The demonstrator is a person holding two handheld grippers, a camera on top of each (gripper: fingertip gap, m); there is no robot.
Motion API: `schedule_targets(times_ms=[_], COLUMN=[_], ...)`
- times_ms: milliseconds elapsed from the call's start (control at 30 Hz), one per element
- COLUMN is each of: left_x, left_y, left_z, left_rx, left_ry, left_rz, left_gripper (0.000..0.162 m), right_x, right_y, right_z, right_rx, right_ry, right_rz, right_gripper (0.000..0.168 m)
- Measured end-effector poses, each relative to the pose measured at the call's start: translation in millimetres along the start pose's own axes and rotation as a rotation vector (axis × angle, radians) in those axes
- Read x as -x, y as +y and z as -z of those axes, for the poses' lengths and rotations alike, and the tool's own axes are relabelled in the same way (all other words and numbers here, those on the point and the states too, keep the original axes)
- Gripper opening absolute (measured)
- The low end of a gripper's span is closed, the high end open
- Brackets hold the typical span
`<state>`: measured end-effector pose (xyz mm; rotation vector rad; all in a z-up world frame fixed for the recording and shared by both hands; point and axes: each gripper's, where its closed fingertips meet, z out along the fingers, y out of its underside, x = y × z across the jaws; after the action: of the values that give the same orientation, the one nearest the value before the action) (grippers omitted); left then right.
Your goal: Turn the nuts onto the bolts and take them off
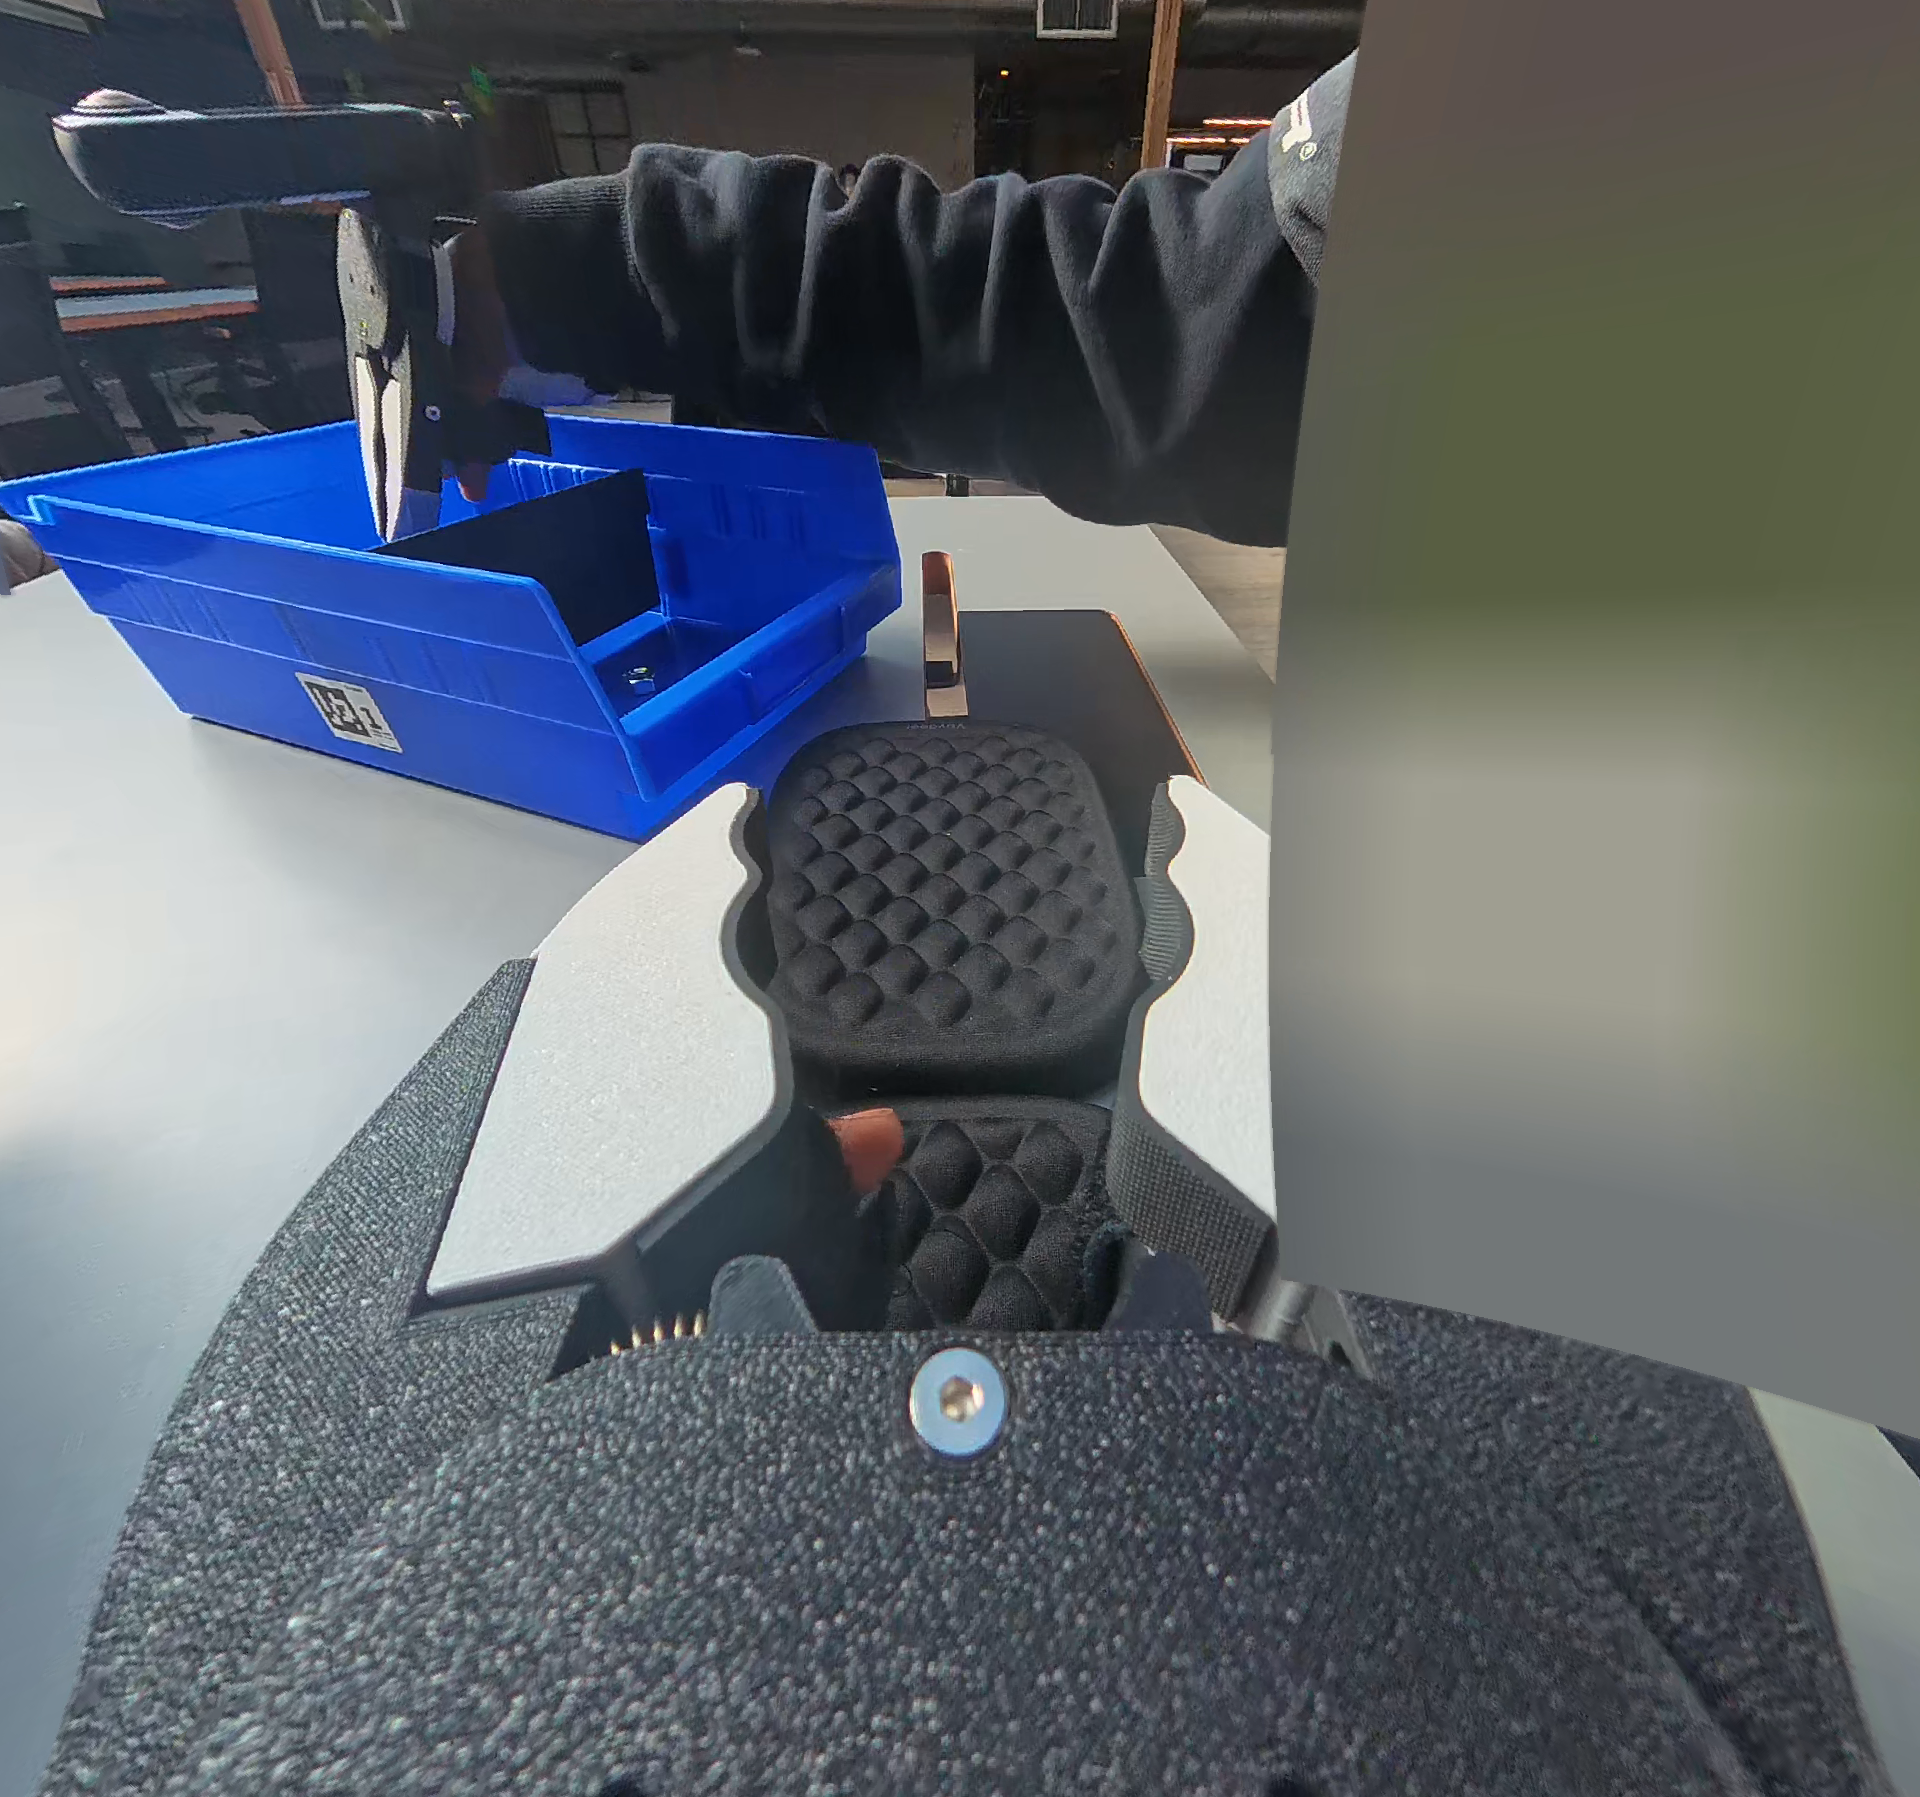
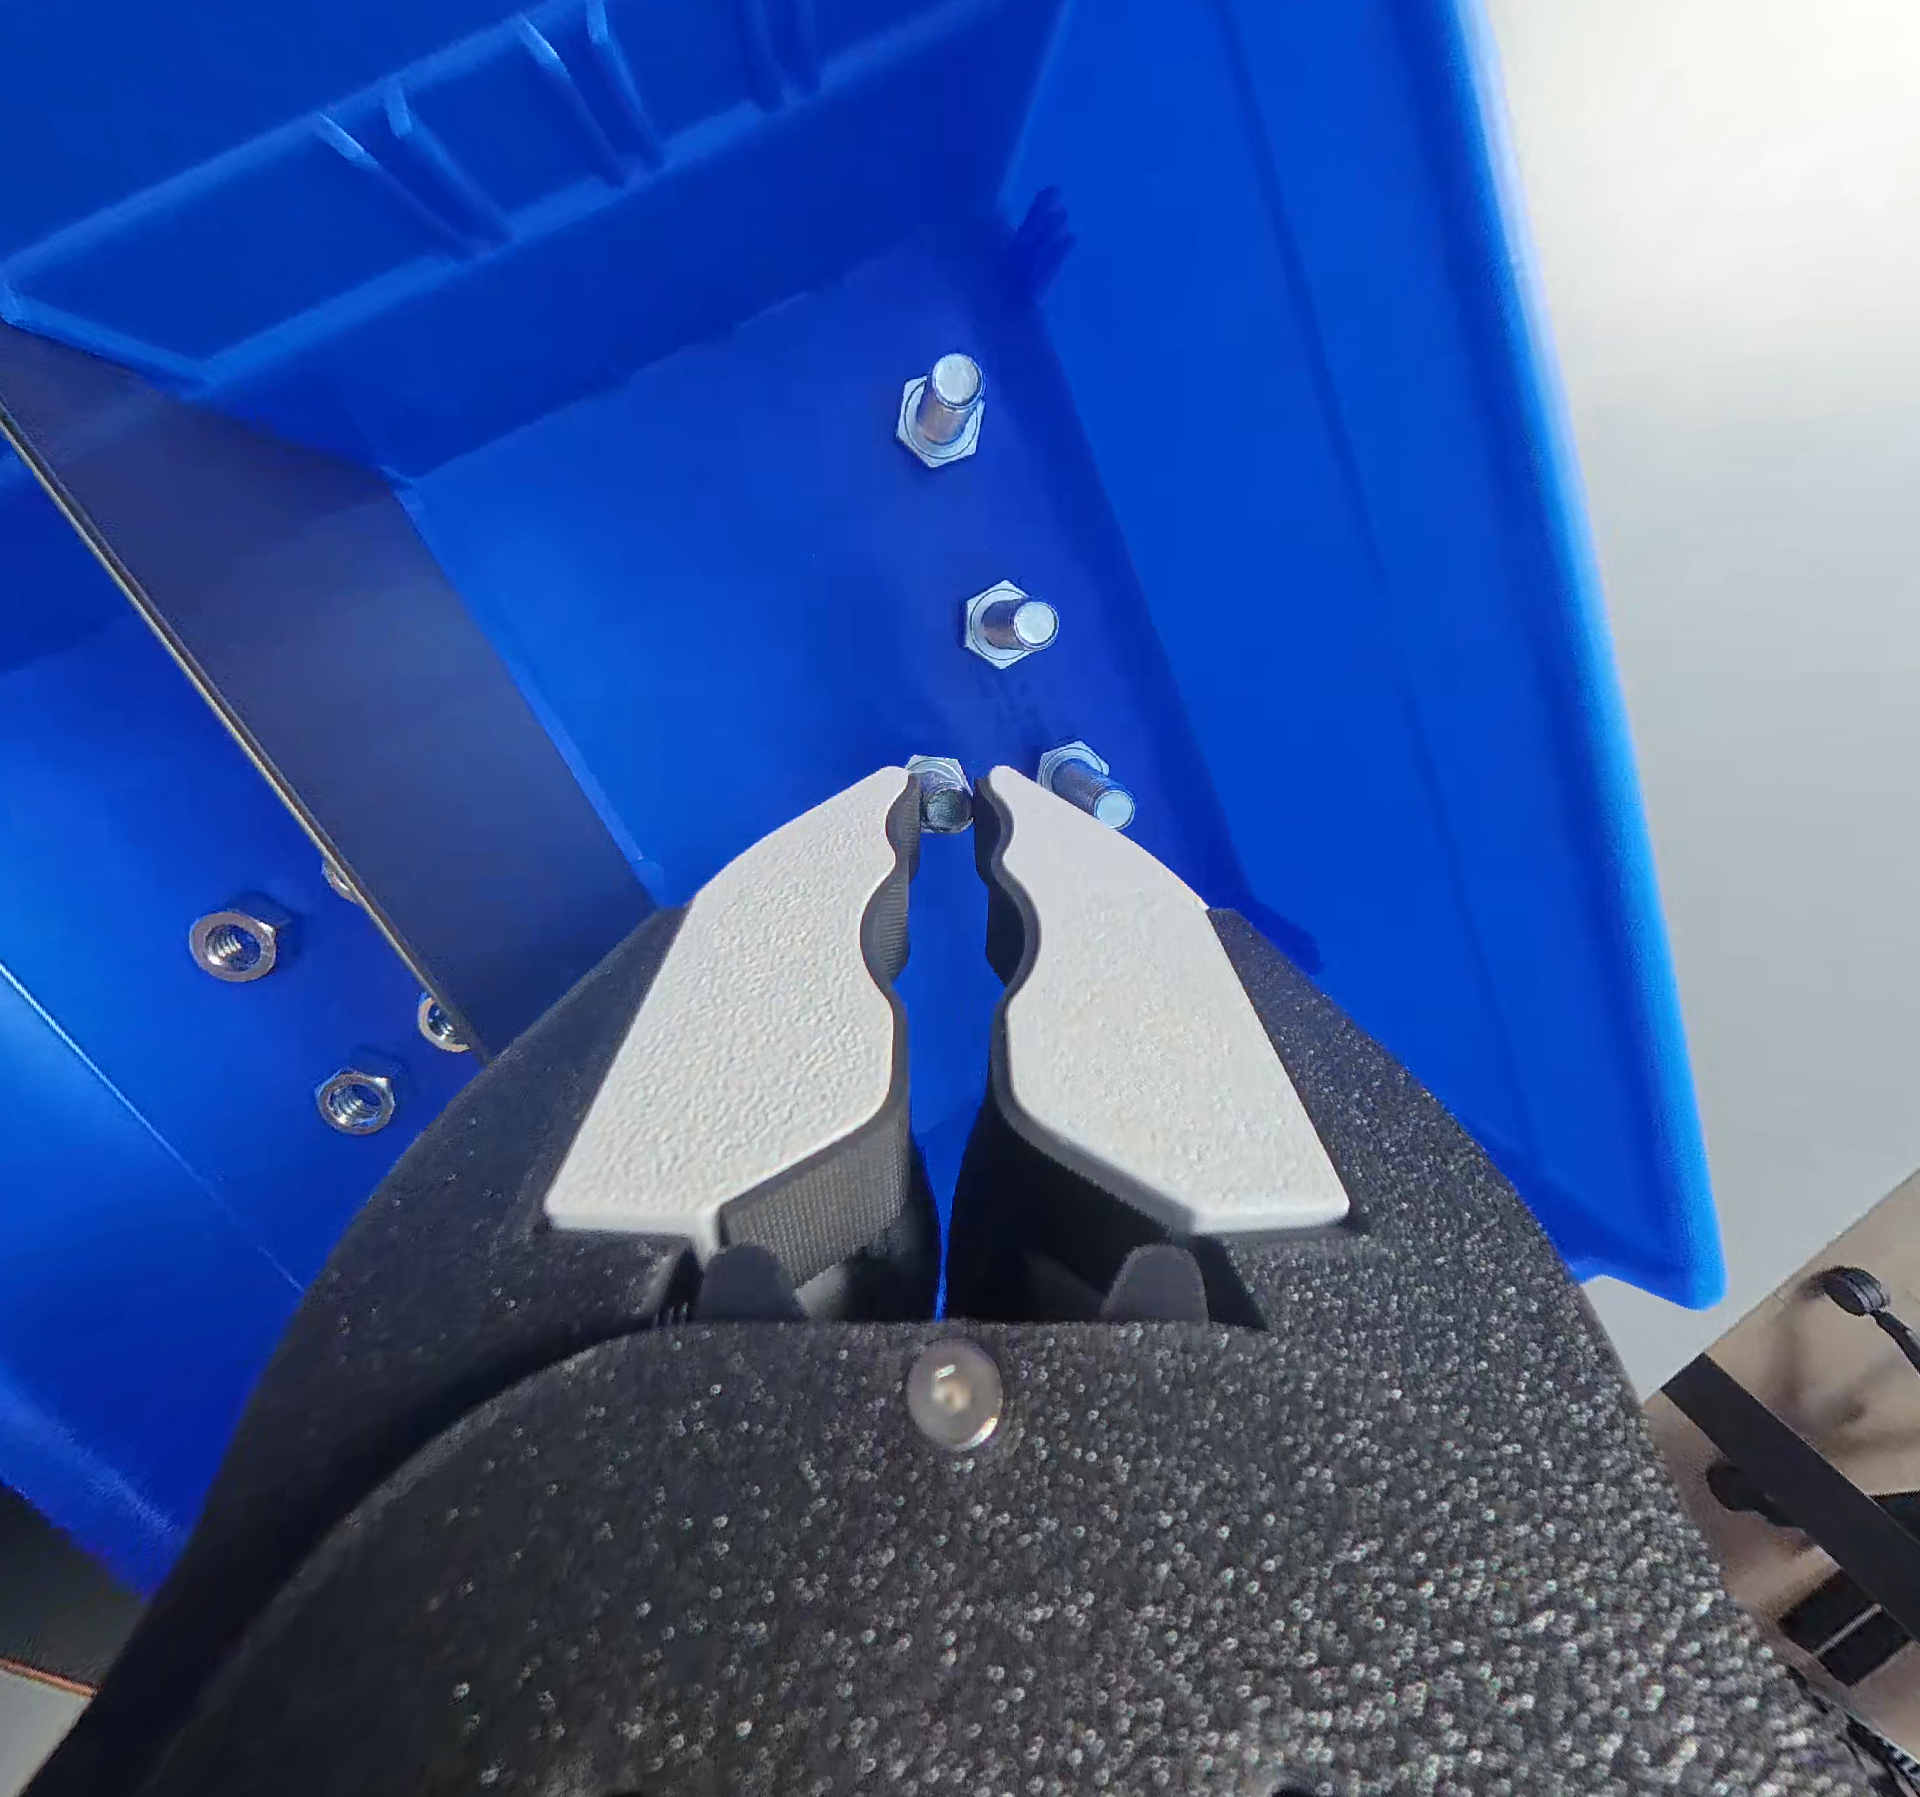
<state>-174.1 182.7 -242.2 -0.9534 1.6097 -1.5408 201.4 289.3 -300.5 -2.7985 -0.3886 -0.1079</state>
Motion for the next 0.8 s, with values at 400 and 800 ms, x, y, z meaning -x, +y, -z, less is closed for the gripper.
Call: schedule_targets(times_ms=[400, 800], left_x=[1, 5], left_y=[-1, 1], left_z=[0, -1], left_rx=[-0.005, 0.008], left_ry=[-0.006, -0.038], left_rz=[0.003, 0.005], left_gripper=[0.068, 0.064], right_x=[-7, 130], right_y=[0, 2], right_z=[10, 119], right_rx=[-0.043, -0.534], right_ry=[0.071, 0.099], right_rz=[-0.021, 0.185], right_gripper=[0.025, 0.067])
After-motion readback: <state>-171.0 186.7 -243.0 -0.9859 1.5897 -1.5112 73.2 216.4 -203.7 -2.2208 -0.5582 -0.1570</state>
